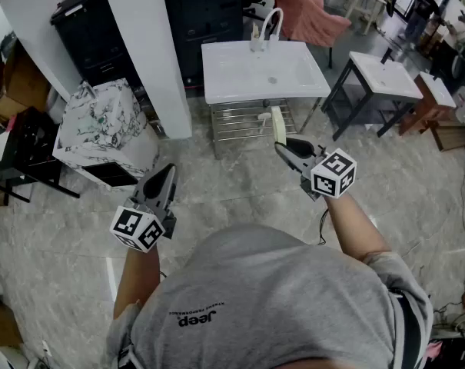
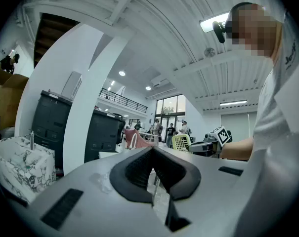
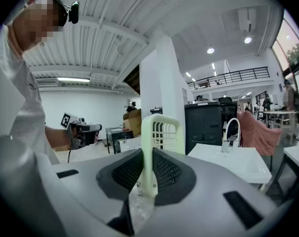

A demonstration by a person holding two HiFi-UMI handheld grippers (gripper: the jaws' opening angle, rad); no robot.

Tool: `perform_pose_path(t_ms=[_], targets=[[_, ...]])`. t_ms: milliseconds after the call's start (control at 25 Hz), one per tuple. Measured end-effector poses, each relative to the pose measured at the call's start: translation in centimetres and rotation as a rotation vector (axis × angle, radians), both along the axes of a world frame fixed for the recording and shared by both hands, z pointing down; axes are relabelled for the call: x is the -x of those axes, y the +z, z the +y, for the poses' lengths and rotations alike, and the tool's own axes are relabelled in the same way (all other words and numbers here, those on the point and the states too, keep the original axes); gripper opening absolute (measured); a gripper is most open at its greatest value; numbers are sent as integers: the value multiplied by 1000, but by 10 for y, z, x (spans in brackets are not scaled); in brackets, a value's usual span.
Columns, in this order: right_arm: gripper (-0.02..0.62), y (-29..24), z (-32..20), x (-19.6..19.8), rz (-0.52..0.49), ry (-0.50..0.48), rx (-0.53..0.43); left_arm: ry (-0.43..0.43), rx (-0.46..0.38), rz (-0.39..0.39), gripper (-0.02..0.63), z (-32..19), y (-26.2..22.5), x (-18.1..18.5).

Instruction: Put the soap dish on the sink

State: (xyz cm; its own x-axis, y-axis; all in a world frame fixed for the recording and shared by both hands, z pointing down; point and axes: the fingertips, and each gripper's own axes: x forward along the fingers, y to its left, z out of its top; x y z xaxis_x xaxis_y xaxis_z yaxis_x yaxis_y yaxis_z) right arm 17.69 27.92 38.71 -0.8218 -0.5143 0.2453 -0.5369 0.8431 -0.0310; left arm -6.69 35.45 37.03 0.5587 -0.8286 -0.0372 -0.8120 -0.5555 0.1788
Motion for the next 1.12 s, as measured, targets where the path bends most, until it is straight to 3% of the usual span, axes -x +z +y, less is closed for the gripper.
perform_pose_path(t_ms=[640, 1120], targets=[[133, -8, -13, -18, -32, -10, 12, -15, -7, 6, 14, -12, -8, -17], [133, -19, -14, -86, -51, -52, 4, -24, -3, 16, 14, -14, -17, -88]])
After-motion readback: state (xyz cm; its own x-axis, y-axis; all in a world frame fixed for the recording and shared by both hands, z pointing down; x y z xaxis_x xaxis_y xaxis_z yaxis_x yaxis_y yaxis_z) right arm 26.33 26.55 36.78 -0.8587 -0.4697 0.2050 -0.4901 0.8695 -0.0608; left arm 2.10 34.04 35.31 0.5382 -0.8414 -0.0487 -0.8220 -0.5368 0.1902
